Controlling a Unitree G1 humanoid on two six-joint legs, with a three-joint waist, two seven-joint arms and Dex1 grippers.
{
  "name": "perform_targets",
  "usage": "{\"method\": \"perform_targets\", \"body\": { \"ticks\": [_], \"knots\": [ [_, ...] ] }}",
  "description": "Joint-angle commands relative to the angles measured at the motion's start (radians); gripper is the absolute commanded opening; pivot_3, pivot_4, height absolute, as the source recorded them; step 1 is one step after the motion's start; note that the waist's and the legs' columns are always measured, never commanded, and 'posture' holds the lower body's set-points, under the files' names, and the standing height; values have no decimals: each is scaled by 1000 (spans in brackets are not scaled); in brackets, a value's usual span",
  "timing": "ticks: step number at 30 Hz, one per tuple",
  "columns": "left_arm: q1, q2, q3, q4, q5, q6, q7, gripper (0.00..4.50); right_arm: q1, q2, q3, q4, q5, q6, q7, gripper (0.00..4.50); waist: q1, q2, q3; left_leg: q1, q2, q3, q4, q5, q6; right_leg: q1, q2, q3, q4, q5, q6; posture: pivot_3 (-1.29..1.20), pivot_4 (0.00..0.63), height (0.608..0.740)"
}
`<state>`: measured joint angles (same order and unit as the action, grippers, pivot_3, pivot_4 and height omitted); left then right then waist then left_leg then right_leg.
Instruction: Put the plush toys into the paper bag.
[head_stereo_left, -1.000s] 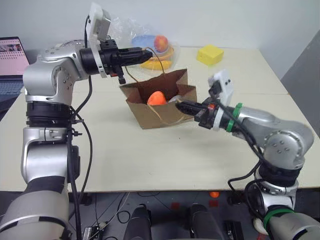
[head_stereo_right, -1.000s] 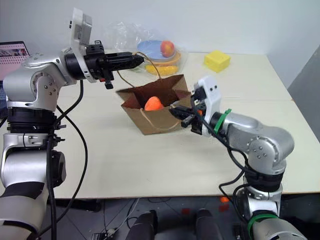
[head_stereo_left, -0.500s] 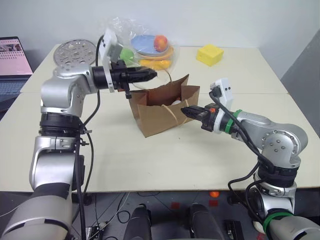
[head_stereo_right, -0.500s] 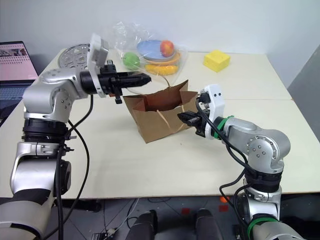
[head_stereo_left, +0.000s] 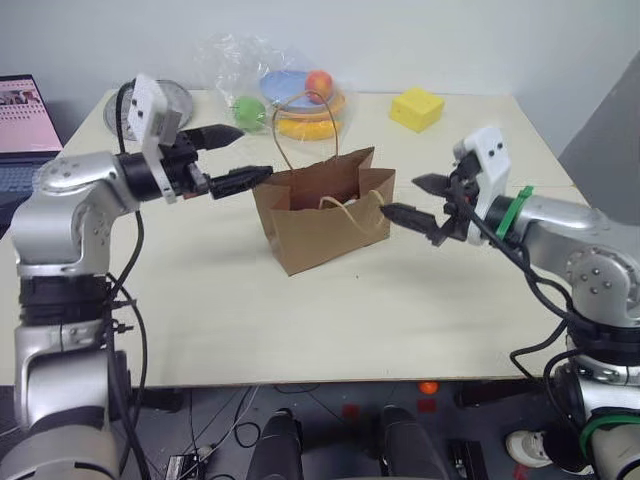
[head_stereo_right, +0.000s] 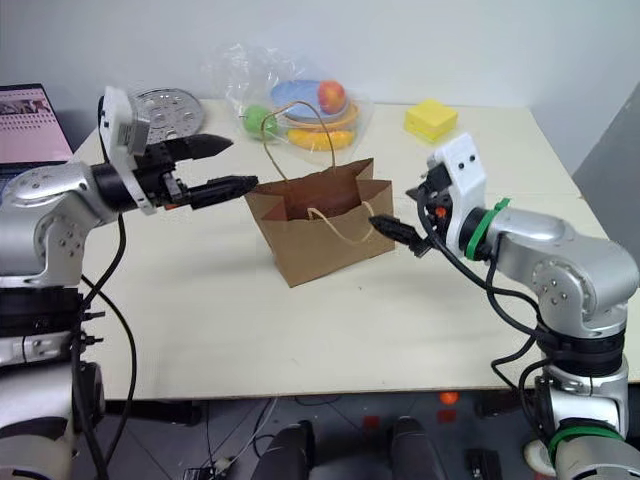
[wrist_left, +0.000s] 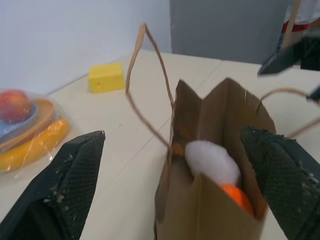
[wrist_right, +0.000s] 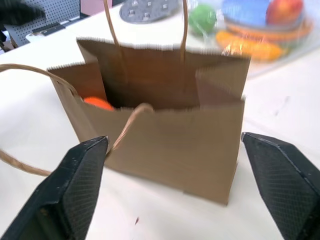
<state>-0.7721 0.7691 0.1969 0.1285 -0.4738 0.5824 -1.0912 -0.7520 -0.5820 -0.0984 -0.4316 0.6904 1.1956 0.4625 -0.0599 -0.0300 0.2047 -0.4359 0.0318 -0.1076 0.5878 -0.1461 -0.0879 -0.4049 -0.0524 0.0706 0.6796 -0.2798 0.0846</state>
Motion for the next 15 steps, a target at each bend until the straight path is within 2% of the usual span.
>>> {"method": "perform_targets", "body": {
  "ticks": [1, 3, 5, 8, 15],
  "knots": [
    [79, 26, 89, -102, -79, 56, 25, 4483, -45, -48, -18, -13, -2, -64, 51, 4500, 2, 0, 0, 0, 0, 0, 0, 0, 0, 0, 0, 0, 0, 0, 0, 0, 150, 740],
    [200, 1, 59, -165, -53, 0, 23, 4483, -104, -55, -49, 13, 58, -77, 117, 4500, 1, 1, 0, 0, 0, 1, 0, 0, 0, 0, 0, 0, -1, 0, 0, 0, 150, 740],
    [241, -44, 14, -172, -8, -73, 52, 4483, -139, -72, -42, 20, 82, -115, 192, 4500, 3, 2, 1, 0, 0, 2, 0, 0, 0, 0, -1, 1, -1, 0, -1, 0, 150, 740],
    [238, -97, -15, -172, -13, -80, 78, 4483, -182, -78, -36, 26, 109, -113, 216, 4500, 14, -1, 1, 0, 0, 0, 1, 0, 0, 0, 0, -1, 0, 0, -1, 0, 150, 740],
    [207, -175, -74, -46, 91, -267, 139, 4483, -214, -104, 19, -7, 129, -108, 251, 4500, 14, 0, 0, 0, 0, 1, 2, 0, 0, 1, 0, 0, -1, 0, -1, 0, 150, 740]
  ]
}}
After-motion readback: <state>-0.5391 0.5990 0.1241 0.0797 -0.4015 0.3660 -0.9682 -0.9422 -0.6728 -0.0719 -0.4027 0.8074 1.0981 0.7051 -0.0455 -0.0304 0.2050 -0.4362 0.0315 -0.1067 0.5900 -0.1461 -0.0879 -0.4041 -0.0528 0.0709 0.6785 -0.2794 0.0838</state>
